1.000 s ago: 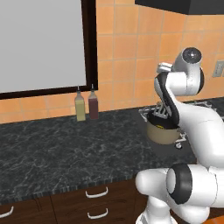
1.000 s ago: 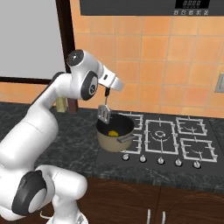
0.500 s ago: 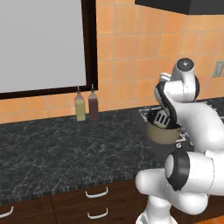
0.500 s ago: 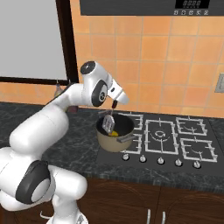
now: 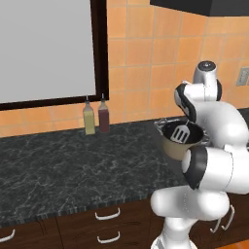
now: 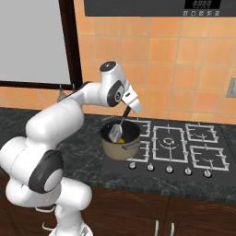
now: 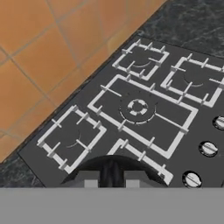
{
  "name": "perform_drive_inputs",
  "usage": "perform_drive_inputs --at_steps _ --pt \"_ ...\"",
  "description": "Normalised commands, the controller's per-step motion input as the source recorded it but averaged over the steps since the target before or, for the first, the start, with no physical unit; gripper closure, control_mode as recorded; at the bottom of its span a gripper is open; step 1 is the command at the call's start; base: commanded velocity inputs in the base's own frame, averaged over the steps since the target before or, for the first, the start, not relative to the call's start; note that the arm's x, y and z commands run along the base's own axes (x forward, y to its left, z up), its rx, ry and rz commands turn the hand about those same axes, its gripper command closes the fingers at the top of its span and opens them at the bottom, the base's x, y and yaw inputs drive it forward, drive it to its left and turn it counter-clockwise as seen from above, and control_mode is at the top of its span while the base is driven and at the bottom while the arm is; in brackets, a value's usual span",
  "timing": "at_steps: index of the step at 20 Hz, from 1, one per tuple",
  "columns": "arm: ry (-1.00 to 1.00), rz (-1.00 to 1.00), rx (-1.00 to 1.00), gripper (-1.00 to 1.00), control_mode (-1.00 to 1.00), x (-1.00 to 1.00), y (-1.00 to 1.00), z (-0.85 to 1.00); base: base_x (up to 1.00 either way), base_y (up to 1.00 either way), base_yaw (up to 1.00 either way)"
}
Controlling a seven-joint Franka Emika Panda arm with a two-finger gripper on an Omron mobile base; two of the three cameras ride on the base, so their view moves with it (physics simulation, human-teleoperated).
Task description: Put the lime and lemon in the pot. Retrieve the spatula and lightly stir the vegetables in the pot.
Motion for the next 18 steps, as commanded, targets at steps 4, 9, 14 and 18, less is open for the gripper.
perform_drive_inputs --at_steps 4,9,14,18 --pt "-0.01 0.0 0.0 1.0 -1.0 0.0 0.0 -0.45 0.0 0.0 0.0" --pt "-0.16 0.0 -0.05 1.0 -1.0 0.34 -0.03 -0.33 0.0 0.0 0.0" --pt "-0.3 -0.01 -0.2 1.0 -1.0 0.21 -0.4 -0.02 0.0 0.0 0.0" --pt "-0.26 -0.02 -0.27 1.0 -1.0 0.0 -0.64 -0.02 0.0 0.0 0.0"
